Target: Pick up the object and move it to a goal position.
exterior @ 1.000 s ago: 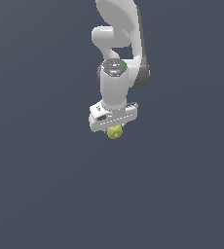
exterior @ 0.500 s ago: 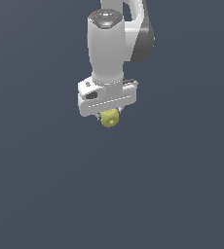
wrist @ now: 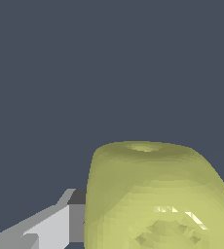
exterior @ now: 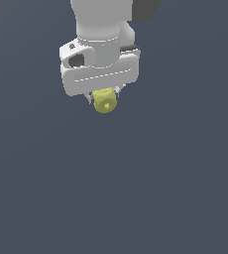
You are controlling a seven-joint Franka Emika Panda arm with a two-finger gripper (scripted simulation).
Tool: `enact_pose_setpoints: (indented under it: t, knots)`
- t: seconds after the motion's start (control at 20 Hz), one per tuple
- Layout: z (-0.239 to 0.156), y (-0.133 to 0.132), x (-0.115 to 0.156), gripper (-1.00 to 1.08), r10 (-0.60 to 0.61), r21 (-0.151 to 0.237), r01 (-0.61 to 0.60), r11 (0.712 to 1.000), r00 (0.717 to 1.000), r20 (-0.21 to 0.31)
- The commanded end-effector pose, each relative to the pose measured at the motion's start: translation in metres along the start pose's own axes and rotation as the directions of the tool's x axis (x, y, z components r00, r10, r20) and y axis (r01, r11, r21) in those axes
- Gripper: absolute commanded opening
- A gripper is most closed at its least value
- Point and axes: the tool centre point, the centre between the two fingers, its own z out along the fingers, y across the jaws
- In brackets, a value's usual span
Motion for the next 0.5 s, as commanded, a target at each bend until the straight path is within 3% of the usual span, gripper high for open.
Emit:
enact_pose_setpoints:
  t: [0.0,0.45]
  knots:
    - [-0.024,0.005,0.001,-1.0,0.0,0.0,0.0,1.0,1.0,0.001]
    - [-0.087,0.021,0.008,-1.0,0.0,0.0,0.0,1.0,1.0,0.001]
